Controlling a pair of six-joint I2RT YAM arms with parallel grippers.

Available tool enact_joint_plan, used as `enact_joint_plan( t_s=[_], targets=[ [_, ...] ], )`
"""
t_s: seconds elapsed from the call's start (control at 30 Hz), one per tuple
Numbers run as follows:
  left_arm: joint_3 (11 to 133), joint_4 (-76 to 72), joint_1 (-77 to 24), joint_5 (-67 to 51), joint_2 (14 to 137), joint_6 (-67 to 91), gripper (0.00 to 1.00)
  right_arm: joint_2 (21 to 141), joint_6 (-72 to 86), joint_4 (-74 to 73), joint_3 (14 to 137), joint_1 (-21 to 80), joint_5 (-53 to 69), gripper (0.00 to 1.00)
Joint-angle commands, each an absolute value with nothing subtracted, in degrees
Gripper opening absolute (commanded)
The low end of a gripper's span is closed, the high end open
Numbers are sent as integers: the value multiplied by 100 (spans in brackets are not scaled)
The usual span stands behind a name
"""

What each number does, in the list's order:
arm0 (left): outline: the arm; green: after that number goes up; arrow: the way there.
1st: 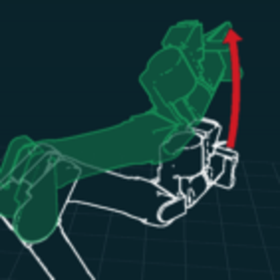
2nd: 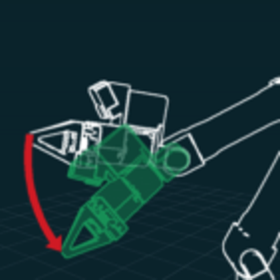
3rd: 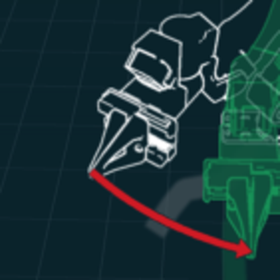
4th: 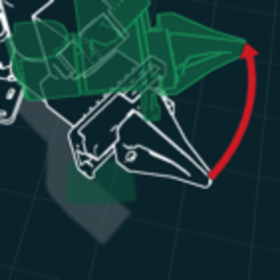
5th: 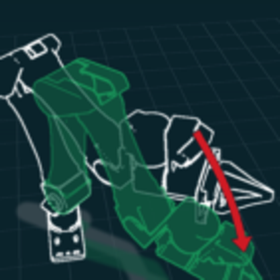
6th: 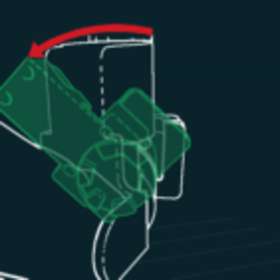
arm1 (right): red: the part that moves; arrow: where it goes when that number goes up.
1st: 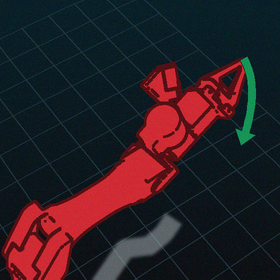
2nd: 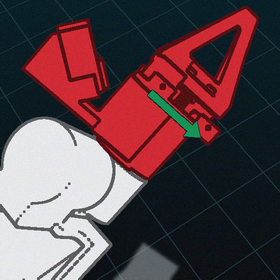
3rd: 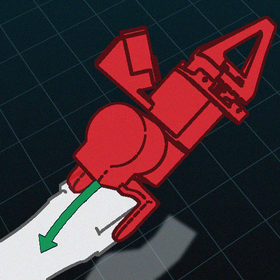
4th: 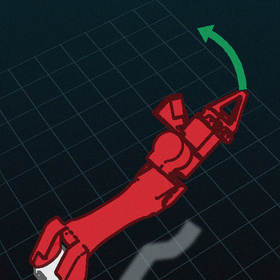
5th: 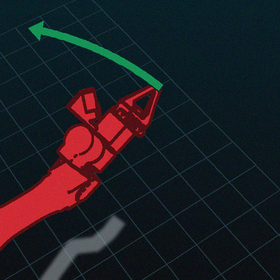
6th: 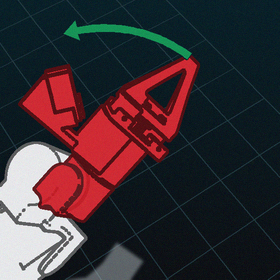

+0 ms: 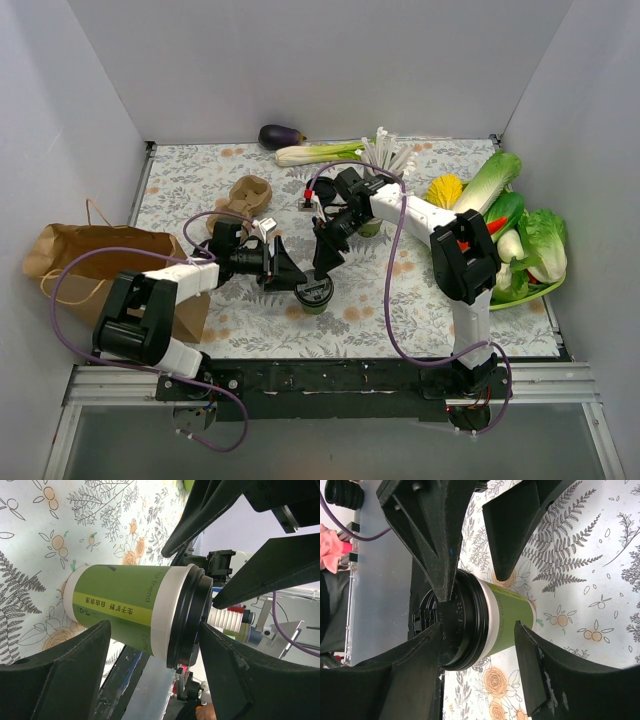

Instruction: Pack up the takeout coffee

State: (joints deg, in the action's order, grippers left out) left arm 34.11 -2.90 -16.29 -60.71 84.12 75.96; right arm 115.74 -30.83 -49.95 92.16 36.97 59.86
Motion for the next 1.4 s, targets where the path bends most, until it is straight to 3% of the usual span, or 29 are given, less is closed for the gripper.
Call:
enact_joint_plan(
  t_s=[0.0,0.57,0.83,1.37],
  targets=[
    [3603,-501,-1617,-6214,8472,7655,69,11654,-3006,-4957,9281,3683,6302,66],
    [3551,-729,-1608,-6161,8868,7813,68,11584,-2251,-4263,8614,3516,6714,63],
    [3419,-905,-1600,-6152,9096,7972,67,11487,-1232,-3332,8165,3322,6882,72],
    [3349,-747,-1591,-6134,9167,7769,65,11268,843,-1337,6794,3243,7242,59]
  ],
)
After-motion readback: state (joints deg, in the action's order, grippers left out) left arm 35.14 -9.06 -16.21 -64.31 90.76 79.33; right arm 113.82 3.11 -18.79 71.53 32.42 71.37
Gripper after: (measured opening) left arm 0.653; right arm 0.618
